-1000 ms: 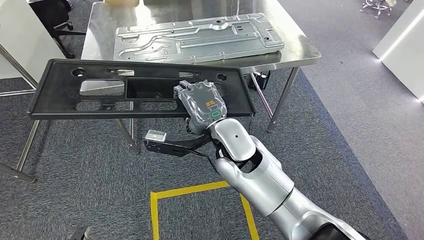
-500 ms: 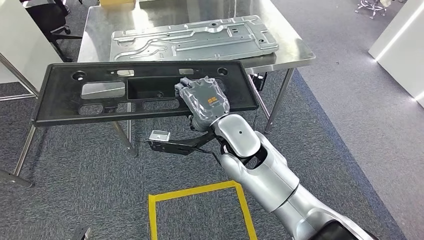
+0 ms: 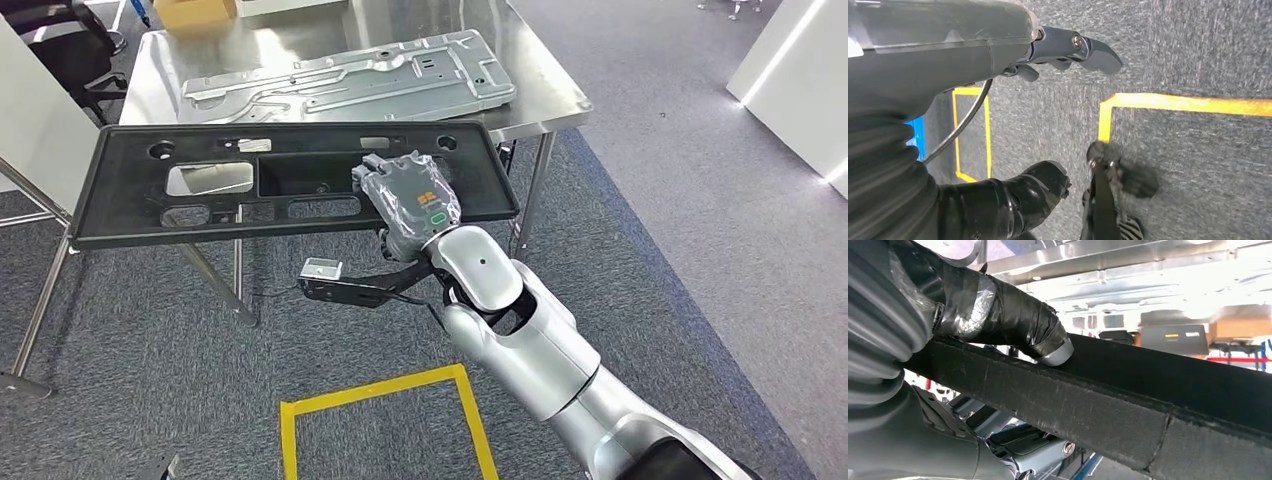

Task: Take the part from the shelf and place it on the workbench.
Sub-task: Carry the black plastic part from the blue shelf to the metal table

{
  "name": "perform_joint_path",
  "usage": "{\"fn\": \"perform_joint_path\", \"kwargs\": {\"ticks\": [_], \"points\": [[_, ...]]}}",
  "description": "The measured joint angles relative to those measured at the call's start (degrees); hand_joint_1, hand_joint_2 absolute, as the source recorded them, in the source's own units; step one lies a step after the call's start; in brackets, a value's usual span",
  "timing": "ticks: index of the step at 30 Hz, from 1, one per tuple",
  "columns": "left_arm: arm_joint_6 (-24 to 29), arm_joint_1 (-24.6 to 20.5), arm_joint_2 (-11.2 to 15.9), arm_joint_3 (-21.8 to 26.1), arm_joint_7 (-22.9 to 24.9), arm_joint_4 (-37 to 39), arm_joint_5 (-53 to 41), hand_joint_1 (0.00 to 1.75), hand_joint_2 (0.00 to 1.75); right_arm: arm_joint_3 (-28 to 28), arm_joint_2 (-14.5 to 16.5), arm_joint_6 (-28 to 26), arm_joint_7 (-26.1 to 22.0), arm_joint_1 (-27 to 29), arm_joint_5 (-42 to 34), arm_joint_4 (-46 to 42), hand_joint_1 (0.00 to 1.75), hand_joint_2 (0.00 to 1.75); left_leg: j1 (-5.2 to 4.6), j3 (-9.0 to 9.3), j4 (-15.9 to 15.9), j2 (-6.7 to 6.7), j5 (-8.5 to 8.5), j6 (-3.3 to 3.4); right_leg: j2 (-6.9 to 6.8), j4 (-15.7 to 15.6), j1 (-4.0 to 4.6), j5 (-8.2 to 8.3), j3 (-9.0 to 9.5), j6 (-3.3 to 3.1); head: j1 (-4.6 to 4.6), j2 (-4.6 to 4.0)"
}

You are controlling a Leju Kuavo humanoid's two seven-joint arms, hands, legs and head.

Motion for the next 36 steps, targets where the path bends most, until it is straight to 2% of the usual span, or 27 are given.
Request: {"fn": "perform_joint_path", "kwargs": {"ticks": [1, 2, 4, 5, 6, 7, 8, 10, 12, 14, 15, 16, 17, 19, 20, 21, 22, 24, 25, 27, 29, 30, 31, 32, 33, 34, 36], "points": [[0.13, 0.04, -0.01, 0.01, 0.01, 0.0, -0.01, 0.0, 1.75, 0.0, -0.01, 0.06, 0.0, 0.05, 0.0, 0.03, 1.75, 1.75, -0.3, -1.35, 1.27, -0.03, 0.64, 0.35, 0.18, 0.01, 0.36, -0.27, 0.36, -0.23, 0.01, 0.0], [0.28, 0.07, -0.02, 0.01, 0.0, 0.0, -0.01, 0.0, 1.75, 0.0, 0.0, 0.13, 0.0, 0.07, 0.0, 0.04, 1.75, 1.75, -0.62, -1.63, 0.32, -0.05, 2.48, 0.86, 0.35, 0.01, 0.72, -0.6, 0.84, -0.4, 0.01, 0.0], [0.54, 0.07, -0.01, 0.04, -0.12, 0.0, 0.0, 0.0, 1.75, 0.0, 0.02, 0.32, -0.04, -0.06, -0.09, 0.05, 1.75, 1.75, -1.49, 0.7, -6.75, 0.31, 7.75, 2.42, 0.48, 0.02, 1.23, -1.41, 1.93, -0.52, 0.06, 0.0], [0.57, 0.01, 0.0, 0.05, -0.2, 0.0, 0.02, 0.0, 1.75, 0.0, 0.03, 0.46, -0.15, -0.21, -0.23, 0.07, 1.75, 1.75, -1.98, 2.16, -10.3, 0.68, 9.51, 3.15, 0.51, 0.09, 1.48, -1.8, 2.29, -0.45, 0.07, 0.0], [0.55, -0.14, 0.01, 0.07, -0.27, 0.0, 0.04, 0.0, 1.75, 0.0, 0.03, 0.59, -0.26, -0.39, -0.44, 0.08, 1.75, 1.75, -2.37, 3.19, -12.8, 1.0, 10.21, 3.7, 0.44, 0.16, 1.63, -2.09, 2.4, -0.31, 0.08, 0.0], [0.52, -0.29, 0.01, 0.08, -0.3, 0.0, 0.06, 0.0, 1.75, 0.0, 0.02, 0.75, -0.37, -0.53, -0.65, 0.1, 1.75, 1.75, -2.65, 3.66, -13.95, 1.2, 10.03, 4.02, 0.32, 0.16, 1.72, -2.27, 2.37, -0.13, 0.12, 0.0], [0.5, -0.43, -0.01, 0.09, -0.31, 0.0, 0.08, 0.0, 1.75, 0.0, 0.02, 0.88, -0.48, -0.62, -0.84, 0.11, 1.75, 1.75, -2.72, 3.84, -14.54, 0.97, 9.78, 4.04, 0.1, 0.1, 1.79, -2.39, 2.34, 0.1, 0.09, 0.0], [0.47, -0.51, -0.09, 0.2, -0.31, 0.0, 0.07, 0.0, 1.75, 0.0, 0.04, 1.05, -0.59, -0.73, -1.01, 0.1, 1.75, 1.75, -2.27, 4.32, -15.28, 0.32, 9.63, 4.22, -0.36, 0.31, 1.84, -2.96, 2.35, 0.74, 0.15, 0.0], [0.43, -0.44, -0.19, 0.45, -0.31, 0.0, 0.07, 0.0, 1.75, 0.0, 0.02, 1.12, -0.68, -1.03, -1.04, 0.1, 1.75, 1.75, -1.78, 5.12, -15.87, -0.27, 9.51, 4.57, -0.46, 4.16, 1.63, -4.97, 0.66, 1.55, 0.18, 0.0], [0.4, -0.39, -0.2, 0.73, -0.32, 0.0, 0.07, 0.0, 1.75, 0.02, -0.05, 1.21, -0.72, -1.17, -1.05, 0.17, 1.75, 1.75, -1.72, 5.59, -15.96, -0.97, 9.14, 4.81, -0.43, 11.58, 0.95, -7.69, -3.55, 2.17, 0.19, 0.0], [0.38, -0.39, -0.2, 0.82, -0.34, 0.0, 0.07, 0.0, 1.75, 0.03, -0.08, 1.26, -0.72, -1.13, -1.05, 0.26, 1.75, 1.75, -1.69, 5.79, -15.95, -1.39, 8.93, 4.81, -0.43, 14.49, 0.6, -8.24, -5.63, 2.41, 0.2, 0.0], [0.37, -0.37, -0.21, 0.89, -0.37, 0.0, 0.07, 0.0, 1.75, 0.04, -0.1, 1.31, -0.72, -1.08, -1.05, 0.36, 1.75, 1.75, -1.64, 6.05, -15.93, -1.88, 8.69, 4.74, -0.43, 16.04, 0.28, -7.86, -7.16, 2.62, 0.2, 0.0], [0.37, -0.34, -0.22, 0.93, -0.4, 0.0, 0.07, 0.0, 1.75, 0.04, -0.11, 1.33, -0.72, -1.07, -1.05, 0.45, 1.75, 1.75, -1.57, 6.38, -15.9, -2.42, 8.42, 4.61, -0.39, 15.34, 0.03, -6.24, -7.59, 2.77, 0.2, 0.0], [0.37, -0.32, -0.25, 0.97, -0.45, 0.0, 0.07, 0.0, 1.75, 0.04, -0.12, 1.35, -0.73, -1.17, -1.05, 0.52, 1.75, 1.75, -1.4, 7.15, -15.84, -3.53, 7.81, 4.23, 0.43, 8.42, -0.34, -0.89, -5.53, 2.79, 0.2, 0.0], [0.37, -0.36, -0.28, 0.99, -0.47, 0.0, 0.05, 0.0, 1.75, 0.05, -0.16, 1.35, -0.75, -1.24, -1.06, 0.54, 1.75, 1.75, -1.37, 7.39, -15.82, -4.03, 7.55, 3.97, 1.39, 4.9, -0.44, 1.07, -4.08, 2.62, 0.13, 0.0], [0.37, -0.45, -0.3, 1.0, -0.51, 0.0, 0.03, 0.0, 1.75, 0.05, -0.22, 1.37, -0.82, -1.33, -1.1, 0.56, 1.75, 1.75, -1.28, 7.46, -15.81, -4.51, 7.38, 3.64, 2.22, 2.16, -0.46, 2.01, -2.86, 2.35, 0.08, 0.0], [0.37, -0.49, -0.32, 1.02, -0.56, 0.0, -0.02, 0.0, 1.75, 0.06, -0.29, 1.4, -0.9, -1.38, -1.19, 0.58, 1.75, 1.75, -1.13, 7.36, -15.85, -4.95, 7.31, 3.26, 2.81, 0.85, -0.35, 2.0, -2.19, 2.03, 0.0, 0.0], [0.35, -0.42, -0.39, 1.05, -0.64, 0.01, -0.17, 0.0, 1.75, 0.07, -0.35, 1.46, -1.01, -1.5, -1.42, 0.6, 1.75, 1.75, -0.87, 7.27, -16.15, -5.86, 7.33, 2.36, 2.44, -0.05, -0.17, 1.4, -1.52, 1.39, -0.05, 0.0], [0.35, -0.29, -0.44, 1.06, -0.67, 0.01, -0.25, 0.0, 1.75, 0.07, -0.31, 1.49, -0.99, -1.53, -1.55, 0.57, 1.75, 1.75, -0.78, 7.28, -16.13, -5.71, 7.17, 2.01, 1.97, -0.46, -0.23, 1.38, -1.16, 1.11, -0.05, 0.0], [0.41, -0.26, -0.5, 1.07, -0.76, 0.01, -0.37, 0.0, 1.75, 0.07, -0.22, 1.5, -0.98, -1.76, -1.74, 0.52, 1.75, 1.75, -0.89, 6.2, -13.61, -3.89, 5.81, 1.56, 0.92, -1.49, -0.48, 1.31, -0.06, 0.41, -0.31, 0.0], [0.5, -0.47, -0.47, 1.07, -0.86, 0.0, -0.45, 0.0, 1.75, 0.07, -0.21, 1.54, -1.03, -1.92, -1.81, 0.55, 1.75, 1.75, -0.97, 2.42, -6.78, -1.83, 3.16, 1.3, -0.34, -1.85, -0.33, 0.89, 0.78, -0.19, -0.56, 0.0], [0.51, -0.52, -0.46, 1.07, -0.88, 0.0, -0.48, 0.0, 1.75, 0.08, -0.23, 1.57, -1.05, -1.91, -1.81, 0.61, 1.75, 1.75, -0.97, 0.24, -3.29, -1.49, 2.24, 1.15, -0.98, -1.83, -0.22, 0.58, 1.07, -0.34, -0.56, 0.0], [0.51, -0.48, -0.46, 1.07, -0.9, 0.0, -0.5, 0.0, 1.75, 0.11, -0.25, 1.6, -1.05, -1.85, -1.81, 0.68, 1.75, 1.75, -0.96, -1.35, -1.13, -1.32, 2.22, 1.05, -1.59, -1.79, -0.13, 0.23, 1.39, -0.4, -0.57, 0.0], [0.5, -0.4, -0.48, 1.08, -0.9, 0.0, -0.52, 0.0, 1.75, 0.15, -0.26, 1.62, -1.05, -1.81, -1.81, 0.77, 1.75, 1.75, -0.95, -1.91, -1.07, -1.14, 3.36, 0.98, -2.16, -1.68, -0.09, -0.16, 1.73, -0.36, -0.56, 0.0], [0.5, -0.31, -0.48, 1.09, -0.9, 0.0, -0.55, 0.0, 1.75, 0.19, -0.27, 1.62, -1.04, -1.83, -1.82, 0.81, 1.75, 1.75, -0.94, -1.25, -3.31, -0.77, 5.52, 0.98, -2.68, -1.48, -0.08, -0.63, 2.1, -0.26, -0.57, 0.0], [0.51, -0.26, -0.47, 1.1, -0.9, 0.0, -0.56, 0.0, 1.75, 0.22, -0.27, 1.62, -1.04, -1.89, -1.84, 0.83, 1.75, 1.75, -0.98, 0.15, -7.01, 0.14, 8.0, 1.02, -3.2, -1.19, -0.05, -1.18, 2.47, -0.07, -0.56, 0.0], [0.5, -0.43, -0.46, 1.16, -0.9, 0.0, -0.58, 0.0, 1.75, 0.23, -0.28, 1.61, -1.04, -2.06, -1.94, 0.81, 1.75, 1.75, -1.57, 2.86, -13.04, 2.47, 10.47, 1.46, -4.14, -0.54, 0.31, -2.24, 2.9, 0.55, -0.62, 0.0]]}}
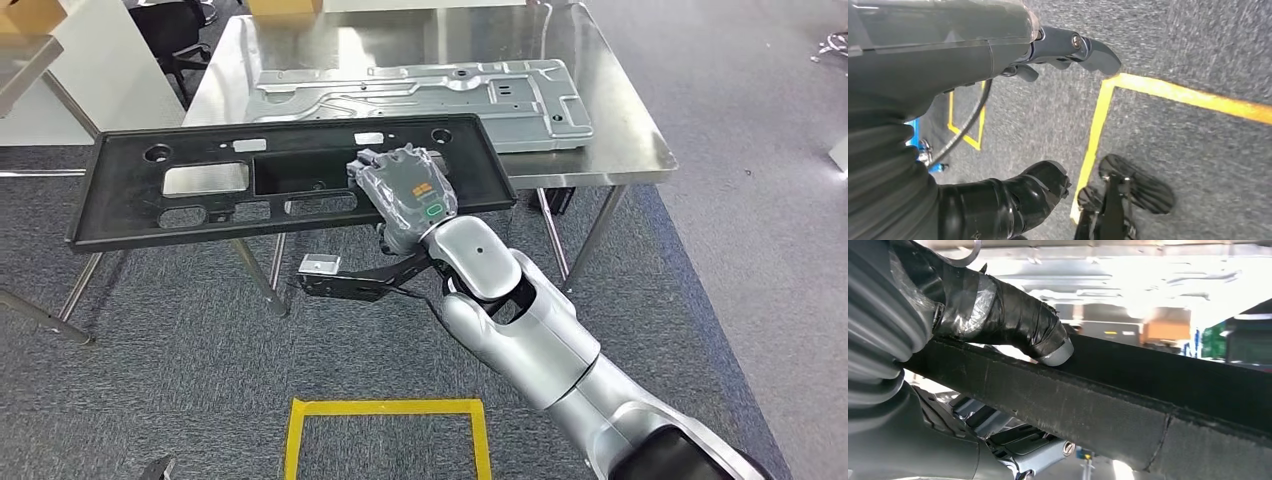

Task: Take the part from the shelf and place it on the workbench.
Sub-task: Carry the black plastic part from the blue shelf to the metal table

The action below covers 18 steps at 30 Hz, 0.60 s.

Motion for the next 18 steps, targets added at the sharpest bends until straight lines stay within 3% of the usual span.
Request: {"fn": "perform_joint_path", "kwargs": {"ticks": [2, 4, 6, 8, 10, 11, 12, 14, 15, 16, 18], "points": [[-0.15, -0.18, -0.02, 0.07, 0.01, 0.01, 0.0, 0.0, 1.75, 0.01, -0.04, -0.01, -0.01, -0.11, -0.28, -0.02, 1.75, 1.75, -0.49, 0.66, -1.51, 0.75, -0.43, 0.79, -0.88, 0.22, 0.43, -0.6, 0.16, 0.56, -0.04, 0.0], [-0.46, -0.05, -0.04, 0.15, 0.02, 0.01, 0.0, 0.0, 1.75, 0.03, 0.03, -0.04, -0.02, -0.17, -0.79, -0.09, 1.75, 1.75, -0.33, 0.69, -1.75, -0.19, -0.61, 1.56, -1.49, 0.22, 0.48, -1.1, 0.4, 1.02, -0.06, 0.0], [-0.75, 0.09, -0.02, 0.25, 0.04, 0.01, -0.02, 0.0, 1.75, 0.03, 0.14, -0.09, -0.02, -0.31, -1.15, -0.2, 1.75, 1.75, -0.16, 1.06, -1.92, -0.92, -0.85, 2.22, 0.12, 2.54, 0.19, -2.62, -0.52, 1.56, -0.08, 0.0], [-0.87, 0.02, 0.04, 0.32, 0.03, 0.0, -0.09, 0.0, 1.75, 0.03, 0.02, -0.11, 0.14, -0.37, -1.2, -0.23, 1.75, 1.75, -0.12, 1.43, -2.0, -1.54, -1.16, 2.79, 2.42, 9.24, -0.15, -5.38, -4.15, 1.9, -0.07, 0.0], [-0.88, -0.05, 0.06, 0.4, -0.02, 0.0, -0.24, 0.0, 1.75, 0.03, -0.26, -0.11, 0.55, -0.18, -1.14, -0.21, 1.75, 1.75, -0.2, 1.84, -1.99, -2.27, -1.54, 3.13, 3.04, 15.72, -0.24, -6.75, -8.49, 1.97, -0.07, 0.0], [-0.9, -0.02, 0.06, 0.46, -0.05, 0.0, -0.35, 0.0, 1.75, 0.03, -0.39, -0.11, 0.8, -0.08, -1.1, -0.2, 1.75, 1.75, -0.27, 2.16, -1.98, -2.64, -1.8, 3.19, 3.08, 16.4, -0.22, -5.79, -9.59, 1.85, -0.07, 0.0], [-0.92, 0.03, 0.05, 0.51, -0.08, 0.0, -0.44, 0.0, 1.75, 0.03, -0.5, -0.11, 1.04, -0.05, -1.06, -0.2, 1.75, 1.75, -0.35, 2.58, -1.98, -2.97, -2.08, 3.22, 3.1, 14.98, -0.15, -3.77, -9.64, 1.59, -0.06, 0.0], [-0.97, 0.11, 0.0, 0.59, -0.11, 0.01, -0.57, 0.0, 1.75, 0.03, -0.63, -0.11, 1.3, -0.12, -1.03, -0.2, 1.75, 1.75, -0.48, 3.51, -2.04, -3.43, -2.68, 3.15, 3.29, 7.95, 0.19, 1.41, -7.4, 0.5, -0.07, 0.0], [-0.98, 0.1, -0.03, 0.61, -0.1, 0.02, -0.6, 0.0, 1.75, 0.03, -0.66, -0.11, 1.33, -0.22, -1.05, -0.21, 1.75, 1.75, -0.54, 3.8, -2.07, -3.58, -2.89, 3.01, 3.39, 4.68, 0.41, 3.03, -6.2, -0.09, -0.12, 0.0], [-0.98, 0.08, -0.04, 0.64, -0.09, 0.02, -0.61, 0.0, 1.75, 0.03, -0.65, -0.1, 1.36, -0.31, -1.09, -0.21, 1.75, 1.75, -0.53, 3.92, -2.13, -3.65, -3.03, 2.79, 3.47, 2.43, 0.65, 3.73, -5.27, -0.56, -0.17, 0.0], [-0.93, 0.07, -0.01, 0.7, -0.06, 0.02, -0.67, 0.0, 1.75, 0.03, -0.63, -0.09, 1.51, -0.46, -1.21, -0.23, 1.75, 1.75, -0.42, 3.99, -2.46, -3.7, -3.12, 2.15, 3.53, 0.89, 0.93, 3.47, -4.57, -0.99, -0.25, 0.0]]}}
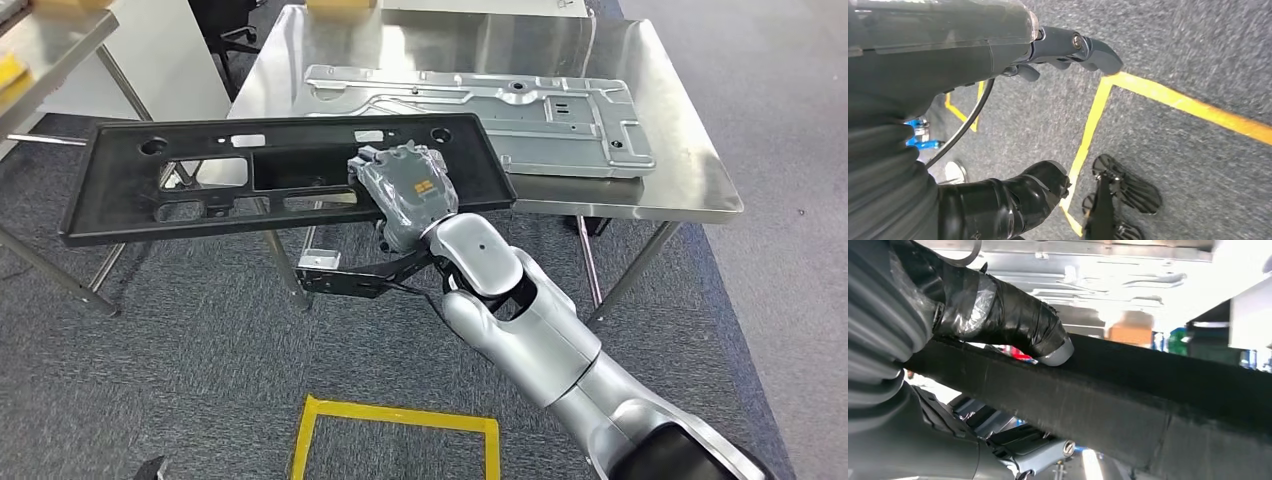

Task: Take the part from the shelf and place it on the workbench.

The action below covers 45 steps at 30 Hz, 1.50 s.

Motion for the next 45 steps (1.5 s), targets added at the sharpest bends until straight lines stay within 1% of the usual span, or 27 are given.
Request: {"fn": "perform_joint_path", "kwargs": {"ticks": [2, 4, 7, 8, 9, 10, 11, 12, 14, 18, 20, 22, 23, 24, 25, 27, 29, 31, 33, 34, 35, 37, 39, 40, 42, 44, 45], "points": [[0.07, 0.05, 0.03, 0.04, 0.02, 0.0, -0.18, 0.0, 1.75, -0.02, 0.02, 0.04, 0.25, -0.03, -0.12, -0.04, 1.75, 1.75, 0.05, 0.18, 0.0, 0.11, -0.33, -0.59, 0.02, -1.32, -0.44, 0.05, 1.04, -0.11, -0.03, 0.0], [0.16, 0.06, 0.07, 0.06, -0.02, 0.0, -0.37, 0.0, 1.75, -0.04, 0.09, 0.09, 0.37, -0.14, -0.25, -0.1, 1.75, 1.75, 0.11, -0.98, 2.9, 0.24, -1.81, -1.05, -0.06, -2.66, -0.94, 0.12, 2.42, -0.3, -0.13, 0.0], [0.33, 0.12, 0.26, 0.08, -0.13, 0.0, -0.49, 0.0, 1.75, -0.04, 0.19, 0.15, 0.36, -0.07, -0.47, -0.07, 1.75, 1.75, 0.48, -7.1, 13.48, 0.29, -5.45, -1.84, -0.14, -2.92, -1.01, -0.68, 3.68, -0.47, -0.2, 0.0], [0.34, 0.19, 0.3, 0.08, -0.13, 0.0, -0.51, 0.0, 1.75, -0.04, 0.19, 0.18, 0.37, 0.05, -0.53, -0.03, 1.75, 1.75, 0.65, -8.64, 15.31, 0.3, -5.26, -2.13, -0.13, -2.82, -1.12, -1.1, 4.03, -0.32, -0.21, 0.0], [0.34, 0.25, 0.31, 0.08, -0.13, 0.0, -0.52, 0.0, 1.75, -0.04, 0.19, 0.19, 0.37, 0.14, -0.56, -0.01, 1.75, 1.75, 0.85, -9.1, 14.95, 0.32, -3.92, -2.41, -0.09, -2.64, -1.29, -1.56, 4.4, -0.1, -0.21, 0.0], [0.36, 0.3, 0.33, 0.08, -0.13, 0.0, -0.53, 0.0, 1.75, -0.04, 0.19, 0.19, 0.37, 0.18, -0.58, 0.01, 1.75, 1.75, 1.08, -8.5, 12.67, 0.37, -1.76, -2.66, -0.05, -2.39, -1.48, -2.07, 4.79, 0.18, -0.21, 0.0], [0.37, 0.31, 0.36, 0.08, -0.13, 0.0, -0.53, 0.0, 1.75, -0.04, 0.2, 0.19, 0.37, 0.18, -0.6, 0.01, 1.75, 1.75, 1.34, -7.01, 8.67, 0.55, 0.72, -3.01, -0.03, -1.99, -1.67, -2.76, 5.18, 0.6, -0.2, 0.0], [0.38, 0.31, 0.38, 0.08, -0.14, 0.01, -0.53, 0.0, 1.75, -0.04, 0.21, 0.18, 0.36, 0.15, -0.61, -0.01, 1.75, 1.75, 1.34, -5.36, 5.09, 0.7, 2.25, -3.26, -0.01, -1.5, -1.7, -3.47, 5.4, 1.09, -0.27, 0.0], [0.3, 0.23, 0.43, 0.09, -0.13, 0.04, -0.51, 0.0, 1.75, -0.04, 0.27, 0.19, 0.37, 0.09, -0.6, -0.01, 1.75, 1.75, 1.27, -3.37, 0.96, 0.86, 3.04, -2.88, 0.0, -0.79, -1.53, -4.58, 5.57, 1.93, -0.36, 0.0], [0.09, 0.24, 0.41, 0.19, -0.05, 0.04, -0.51, 0.0, 1.75, -0.04, 0.37, 0.18, 0.36, 0.07, -0.61, -0.03, 1.75, 1.75, 1.13, -2.62, 0.77, 0.61, 1.87, -0.8, 0.04, 0.95, -1.61, -5.03, 5.27, 2.7, -0.34, 0.0], [0.14, 0.28, 0.42, 0.37, -0.08, 0.04, -0.54, 0.0, 1.75, -0.04, 0.38, 0.16, 0.38, -0.03, -0.6, -0.04, 1.75, 1.75, 1.07, -1.85, 0.58, 0.54, 1.35, -0.05, 0.04, 6.28, -1.73, -6.46, 2.31, 3.01, -0.3, 0.0], [0.17, 0.3, 0.43, 0.51, -0.16, 0.04, -0.56, 0.0, 1.75, -0.04, 0.33, 0.22, 0.5, -0.01, -0.6, 0.02, 1.75, 1.75, 0.78, -1.19, 0.54, 0.41, 0.66, 0.39, 0.03, 13.3, -1.71, -8.94, -2.58, 3.12, -0.31, 0.0], [0.14, 0.32, 0.43, 0.55, -0.22, 0.04, -0.56, 0.0, 1.75, -0.04, 0.29, 0.3, 0.59, 0.04, -0.61, 0.1, 1.75, 1.75, 0.57, -0.76, 0.54, 0.32, 0.26, 0.51, 0.04, 15.38, -1.63, -9.47, -4.56, 2.98, -0.31, 0.0], [0.11, 0.33, 0.42, 0.6, -0.29, 0.04, -0.58, 0.0, 1.75, -0.04, 0.25, 0.37, 0.73, 0.07, -0.61, 0.21, 1.75, 1.75, 0.31, -0.2, 0.53, 0.21, -0.19, 0.6, 0.05, 15.62, -1.43, -8.9, -5.68, 2.64, -0.31, 0.0], [0.08, 0.35, 0.42, 0.67, -0.36, 0.04, -0.66, 0.0, 1.75, -0.05, 0.21, 0.42, 0.91, 0.06, -0.6, 0.35, 1.75, 1.75, 0.03, 0.51, 0.5, 0.11, -0.67, 0.67, 0.06, 13.77, -1.12, -7.01, -5.72, 2.0, -0.31, 0.0], [-0.29, 0.37, 0.21, 0.81, -0.84, 0.06, -0.96, 0.0, 1.75, -0.09, 0.08, 0.39, 1.28, -0.09, -0.51, 0.69, 1.75, 1.75, -0.49, 2.14, 0.31, 0.01, -1.67, 0.75, 0.11, 6.63, -0.01, -1.36, -3.86, -0.15, -0.36, 0.0], [-1.28, 0.37, -0.76, 0.75, -2.35, -0.08, -2.08, 0.0, 1.75, -0.18, -0.11, 0.1, 2.46, -0.25, 0.35, 1.11, 1.75, 1.75, -0.62, 3.29, -0.27, -0.06, -2.41, 0.51, 0.14, 1.36, 0.94, 1.27, -2.05, -1.98, -0.61, 0.0], [0.24, 0.56, -3.93, -0.32, -4.88, -0.59, -2.59, 0.0, 1.75, -0.62, -0.51, -1.19, 5.06, 0.33, 2.92, 1.63, 1.75, 1.75, -0.55, 4.13, -0.5, 0.02, -2.12, -0.01, 0.17, -0.81, 1.05, 0.86, -0.83, -2.57, -0.85, 0.0], [6.39, 0.34, -8.71, -3.29, -8.21, -0.16, -0.71, 0.0, 1.75, -1.82, -1.28, -2.89, 7.04, 1.67, 5.97, 2.2, 1.75, 1.75, -0.74, 4.64, 0.41, 0.16, -1.88, -0.38, -0.06, -2.66, 0.38, 1.02, 1.41, -2.57, -0.83, 0.0], [9.57, 0.02, -10.55, -5.17, -9.88, 0.71, 0.31, 0.0, 1.75, -2.48, -1.61, -3.45, 7.47, 2.21, 7.12, 2.44, 1.75, 1.75, -0.76, 4.14, 1.8, 0.19, -2.2, -0.53, -0.17, -3.2, 0.03, 1.02, 2.49, -2.55, -0.84, 0.0], [11.84, -0.46, -11.97, -7.22, -11.28, 2.35, 0.77, 0.0, 1.75, -3.12, -1.86, -3.7, 7.9, 2.68, 8.15, 2.61, 1.75, 1.75, -0.63, 2.79, 4.27, 0.24, -3.05, -0.68, -0.22, -3.61, -0.18, 0.99, 3.34, -2.38, -0.88, 0.0], [13.25, -1.21, -13.07, -10.76, -13.19, 5.16, 0.16, 0.0, 1.75, -4.22, -2.08, -3.78, 8.89, 3.59, 9.83, 2.76, 1.75, 1.75, -0.01, -1.59, 10.68, 0.31, -5.58, -1.27, 0.0, -3.73, -0.24, 0.35, 4.04, -1.98, -0.99, 0.0], [12.89, -1.7, -13.31, -13.52, -14.22, 6.86, -0.66, 0.0, 1.75, -5.41, -2.38, -3.64, 9.73, 4.91, 10.81, 2.89, 1.75, 1.75, 0.51, -5.17, 13.75, 0.34, -6.98, -2.11, 0.23, -3.64, -0.6, -0.7, 4.97, -1.16, -1.02, 0.0], [12.56, -1.78, -13.34, -14.57, -14.46, 7.46, -0.87, 0.0, 1.75, -6.05, -2.59, -3.57, 10.02, 5.48, 11.05, 2.96, 1.75, 1.75, 0.73, -5.72, 12.59, 0.36, -6.07, -2.56, 0.33, -3.49, -0.94, -1.32, 5.59, -0.71, -1.03, 0.0], [11.9, -1.82, -13.35, -16.22, -14.65, 8.59, -1.6, 0.0, 1.75, -7.27, -2.83, -3.35, 10.99, 6.11, 11.74, 3.09, 1.75, 1.75, 1.36, -4.75, 5.97, 0.64, -0.55, -3.48, 0.47, -2.78, -1.57, -2.94, 6.65, 0.38, -1.06, 0.0], [11.36, -2.01, -13.52, -17.93, -14.76, 9.61, -2.78, 0.0, 1.75, -8.5, -3.07, -3.07, 12.22, 6.42, 12.91, 3.18, 1.75, 1.75, 1.52, -3.77, 1.04, 0.86, 2.74, -3.28, 0.58, -1.86, -1.73, -4.52, 7.13, 1.49, -1.1, 0.0], [11.25, -2.17, -13.65, -18.83, -14.77, 9.98, -3.35, 0.0, 1.75, -9.18, -3.26, -2.97, 12.64, 6.66, 13.59, 3.22, 1.75, 1.75, 1.43, -3.7, 0.41, 0.85, 2.96, -2.66, 0.54, -1.58, -1.69, -5.01, 7.25, 2.02, -1.11, 0.0]]}}
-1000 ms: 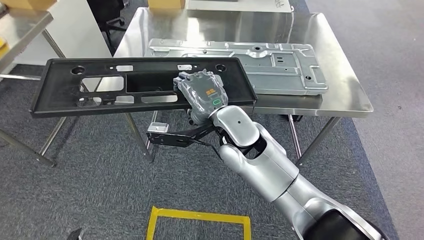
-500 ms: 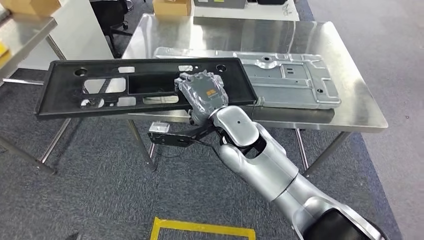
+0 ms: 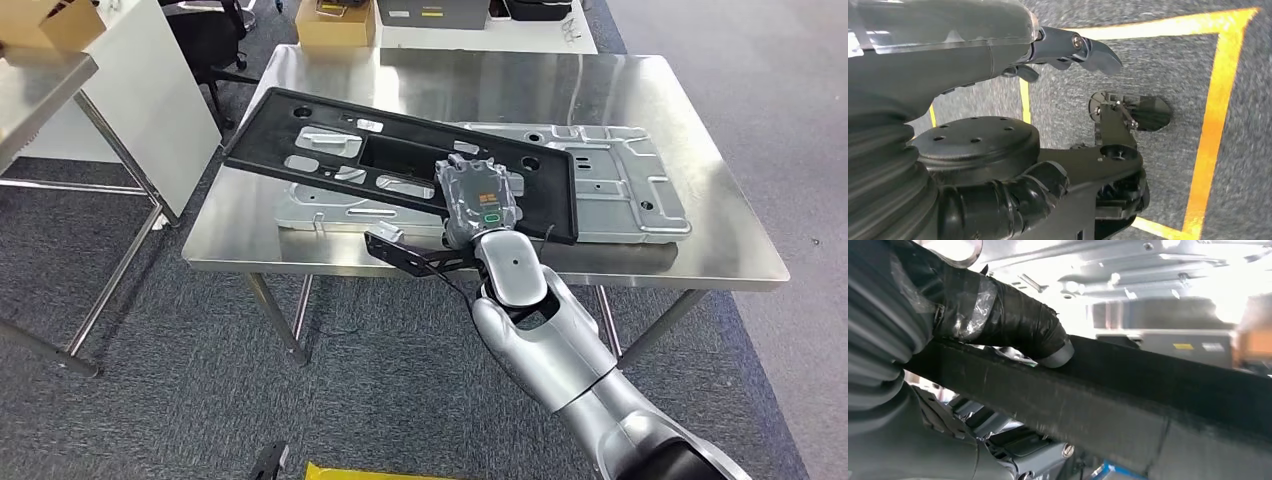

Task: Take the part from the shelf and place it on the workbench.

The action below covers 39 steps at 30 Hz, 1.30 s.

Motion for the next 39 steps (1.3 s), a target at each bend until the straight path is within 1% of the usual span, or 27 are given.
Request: {"fn": "perform_joint_path", "kwargs": {"ticks": [1, 2, 3, 4, 6, 8, 9, 10, 11, 13, 14, 15, 16, 18, 20, 21, 23, 24, 25, 26, 27, 28, 29, 30, 31, 34, 39], "points": [[-0.02, -0.18, -0.15, -0.91, 0.02, 0.28, -0.57, 0.0, 1.75, -0.76, -0.22, 0.07, 0.33, 0.28, 0.78, 0.0, 1.75, 1.75, -0.21, 0.11, 0.11, -0.15, -0.64, 0.84, -0.02, 0.07, 0.01, -0.2, 0.26, 0.42, 0.01, 0.0], [0.03, -0.32, -0.29, -1.78, 0.03, 0.47, -1.15, 0.0, 1.75, -1.56, -0.44, 0.1, 0.68, 0.56, 1.54, -0.02, 1.75, 1.75, -0.21, 0.41, 0.12, -0.25, -0.46, 1.52, -0.11, 0.23, -0.03, -0.27, 0.27, 0.81, 0.01, 0.0], [0.07, -0.4, -0.4, -2.62, 0.05, 0.65, -1.83, 0.0, 1.75, -2.37, -0.69, 0.11, 1.1, 0.87, 2.31, -0.06, 1.75, 1.75, -0.19, 0.75, -0.04, -0.34, -0.53, 2.07, -0.15, 1.19, -0.15, -0.02, -0.05, 1.11, 0.02, 0.0], [0.09, -0.5, -0.54, -3.46, 0.08, 0.81, -2.62, 0.0, 1.75, -3.22, -0.98, 0.14, 1.63, 1.11, 3.05, -0.13, 1.75, 1.75, -0.18, 1.22, -0.23, -0.38, -0.67, 2.5, -0.16, 3.14, -0.27, 0.16, -1.19, 1.35, 0.03, 0.0], [-0.48, -0.68, -0.74, -5.28, 0.52, 0.99, -4.55, 0.0, 1.75, -5.12, -1.73, 0.31, 2.54, 1.8, 4.6, -0.33, 1.75, 1.75, -0.2, 2.27, -0.63, -0.46, -1.22, 3.12, -0.17, 9.86, -0.4, -0.72, -5.61, 1.78, 0.07, 0.0], [-2.25, -0.7, -0.91, -7.33, 1.63, 0.73, -6.45, 0.0, 1.75, -7.62, -2.56, 0.66, 3.15, 3.11, 6.49, -0.53, 1.75, 1.75, -0.33, 3.47, -0.79, -0.75, -2.14, 3.4, -0.17, 15.69, -0.41, -3.81, -10.51, 1.98, 0.08, 0.0], [-3.25, -0.63, -0.98, -8.36, 2.2, 0.35, -7.13, 0.0, 1.75, -8.97, -2.94, 0.82, 3.37, 3.9, 7.38, -0.66, 1.75, 1.75, -0.4, 4.18, -0.8, -0.96, -2.7, 3.45, -0.17, 16.51, -0.39, -4.86, -12.08, 1.92, 0.08, 0.0], [-4.11, -0.56, -1.06, -9.34, 2.65, -0.07, -7.56, 0.0, 1.75, -10.22, -3.28, 0.93, 3.5, 4.61, 8.03, -0.81, 1.75, 1.75, -0.51, 4.99, -0.81, -1.15, -3.29, 3.46, -0.17, 15.64, -0.32, -4.74, -12.84, 1.72, 0.09, 0.0], [-4.65, -0.51, -1.12, -10.16, 2.89, -0.48, -7.77, 0.0, 1.75, -11.2, -3.56, 0.98, 3.58, 5.12, 8.39, -1.02, 1.75, 1.75, -0.62, 5.85, -0.82, -1.27, -3.9, 3.43, -0.17, 13.05, -0.19, -2.99, -12.75, 1.36, 0.1, 0.0], [-5.16, -0.47, -1.28, -11.42, 3.08, -1.04, -7.9, 0.0, 1.75, -12.52, -4.05, 1.02, 3.64, 5.59, 8.69, -1.37, 1.75, 1.75, -0.87, 7.35, -0.86, -1.29, -5.06, 3.19, -0.07, 5.84, 0.44, 3.54, -11.49, 0.24, 0.09, 0.0], [-5.38, -0.46, -1.35, -11.88, 3.15, -1.31, -7.92, 0.0, 1.75, -12.93, -4.25, 1.07, 3.64, 5.65, 8.86, -1.5, 1.75, 1.75, -0.97, 7.87, -0.92, -1.33, -5.57, 2.92, 0.07, 3.15, 0.8, 6.16, -10.87, -0.3, 0.11, 0.0], [-5.74, -0.43, -1.4, -12.3, 3.19, -1.6, -7.9, 0.0, 1.75, -13.28, -4.4, 1.19, 3.73, 5.76, 9.13, -1.68, 1.75, 1.75, -1.03, 8.27, -1.07, -1.39, -5.94, 2.61, 0.22, 1.6, 1.14, 7.83, -10.45, -0.73, 0.12, 0.0], [-6.13, -0.4, -1.41, -12.76, 3.08, -1.85, -7.72, 0.0, 1.75, -13.68, -4.5, 1.33, 3.98, 5.98, 9.51, -1.97, 1.75, 1.75, -1.12, 8.64, -1.03, -1.47, -5.95, 2.24, 0.34, 0.96, 1.36, 8.32, -10.14, -1.02, 0.12, 0.0], [-6.14, -0.37, -1.29, -14.19, 2.35, -2.17, -6.58, 0.0, 1.75, -14.67, -4.59, 1.64, 4.87, 6.75, 10.42, -3.07, 1.75, 1.75, -1.14, 9.09, -0.91, -1.46, -5.97, 1.63, 0.32, 0.21, 1.2, 8.46, -9.06, -1.37, 0.11, 0.0], [-3.45, -0.56, -1.15, -16.5, 1.87, -1.83, -4.29, 0.0, 1.75, -16.0, -4.79, 1.86, 5.91, 7.94, 11.26, -4.63, 1.75, 1.75, -1.12, 8.01, 1.8, -1.12, -7.05, 1.29, 0.2, -0.5, 0.97, 8.31, -7.94, -1.82, -0.03, 0.0], [-1.24, -0.75, -1.09, -17.77, 2.4, -1.36, -3.04, 0.0, 1.75, -16.74, -5.01, 1.99, 6.41, 8.84, 11.59, -5.63, 1.75, 1.75, -1.07, 6.42, 4.66, -0.91, -8.41, 1.19, 0.1, -0.64, 1.0, 8.1, -7.54, -2.1, -0.09, 0.0], [2.5, -1.06, -1.01, -20.23, 5.49, -0.18, -0.96, 0.0, 1.75, -18.25, -5.73, 2.39, 7.34, 11.29, 12.15, -7.91, 1.75, 1.75, -1.07, 2.11, 11.32, -0.73, -11.5, 0.97, -0.01, -0.63, 1.22, 7.5, -7.13, -2.58, -0.17, 0.0], [3.06, -1.17, -0.97, -21.2, 7.9, 0.3, -0.14, 0.0, 1.75, -18.92, -6.19, 2.67, 7.69, 12.67, 12.34, -9.08, 1.75, 1.75, -1.08, 0.44, 13.18, -0.7, -12.16, 0.95, -0.02, -0.56, 1.34, 7.19, -6.94, -2.69, -0.18, 0.0], [2.9, -1.27, -0.95, -22.13, 10.91, 0.63, 0.81, 0.0, 1.75, -19.55, -6.74, 2.96, 7.99, 14.05, 12.47, -10.22, 1.75, 1.75, -1.09, -0.39, 13.15, -0.68, -11.53, 0.99, 0.04, -0.44, 1.46, 6.87, -6.74, -2.73, -0.17, 0.0], [2.32, -1.41, -0.92, -23.03, 14.67, 0.9, 2.02, 0.0, 1.75, -20.19, -7.42, 3.21, 8.22, 15.36, 12.53, -11.48, 1.75, 1.75, -1.15, -0.22, 11.06, -0.67, -9.52, 1.18, 0.12, -0.3, 1.59, 6.53, -6.48, -2.73, -0.18, 0.0], [1.26, -1.58, -0.9, -23.9, 18.8, 1.11, 3.46, 0.0, 1.75, -20.85, -8.22, 3.36, 8.32, 16.56, 12.54, -12.77, 1.75, 1.75, -1.26, 0.7, 7.43, -0.67, -6.61, 1.53, 0.19, -0.13, 1.7, 6.16, -6.19, -2.68, -0.18, 0.0], [-0.22, -1.78, -0.85, -24.76, 22.97, 1.29, 5.03, 0.0, 1.75, -21.55, -9.13, 3.39, 8.19, 17.56, 12.46, -13.92, 1.75, 1.75, -1.44, 1.69, 3.99, -0.65, -4.42, 2.01, 0.24, 0.04, 1.79, 5.84, -5.94, -2.57, -0.11, 0.0], [-2.1, -1.96, -0.81, -25.53, 26.45, 1.45, 6.59, 0.0, 1.75, -22.28, -10.09, 3.36, 7.82, 18.24, 12.34, -14.84, 1.75, 1.75, -1.68, 2.5, 1.13, -0.68, -3.24, 2.45, 0.28, 0.21, 1.8, 5.59, -5.9, -2.42, -0.1, 0.0], [-4.03, -2.12, -0.78, -26.22, 28.7, 1.57, 8.05, 0.0, 1.75, -22.99, -11.04, 3.3, 7.29, 18.69, 12.22, -15.4, 1.75, 1.75, -1.9, 2.94, -0.47, -0.72, -2.57, 2.88, 0.33, 0.36, 1.76, 5.41, -5.99, -2.17, -0.08, 0.0], [-5.39, -2.24, -0.75, -26.84, 29.88, 1.66, 9.42, 0.0, 1.75, -23.71, -11.93, 3.23, 6.58, 19.03, 12.12, -15.69, 1.75, 1.75, -2.01, 3.04, -0.91, -0.79, -2.61, 3.04, 0.36, 0.52, 1.72, 5.26, -6.14, -1.96, -0.04, 0.0], [-5.95, -2.26, -0.75, -28.36, 30.45, 1.73, 12.92, 0.0, 1.75, -25.6, -14.5, 2.92, 4.52, 19.75, 12.32, -16.02, 1.75, 1.75, -2.27, 3.18, -1.36, -1.06, -1.59, 2.83, 0.41, 0.72, 1.48, 5.03, -6.36, -1.6, -0.05, 0.0], [-4.16, -2.13, -0.71, -30.35, 30.51, 1.74, 16.78, 0.0, 1.75, -27.53, -17.9, 2.51, 2.11, 19.8, 11.92, -15.16, 1.75, 1.75, -2.68, 3.1, -1.37, -1.56, -1.69, 3.11, 0.13, 0.6, 1.08, 4.84, -6.34, -1.15, -0.04, 0.0]]}}
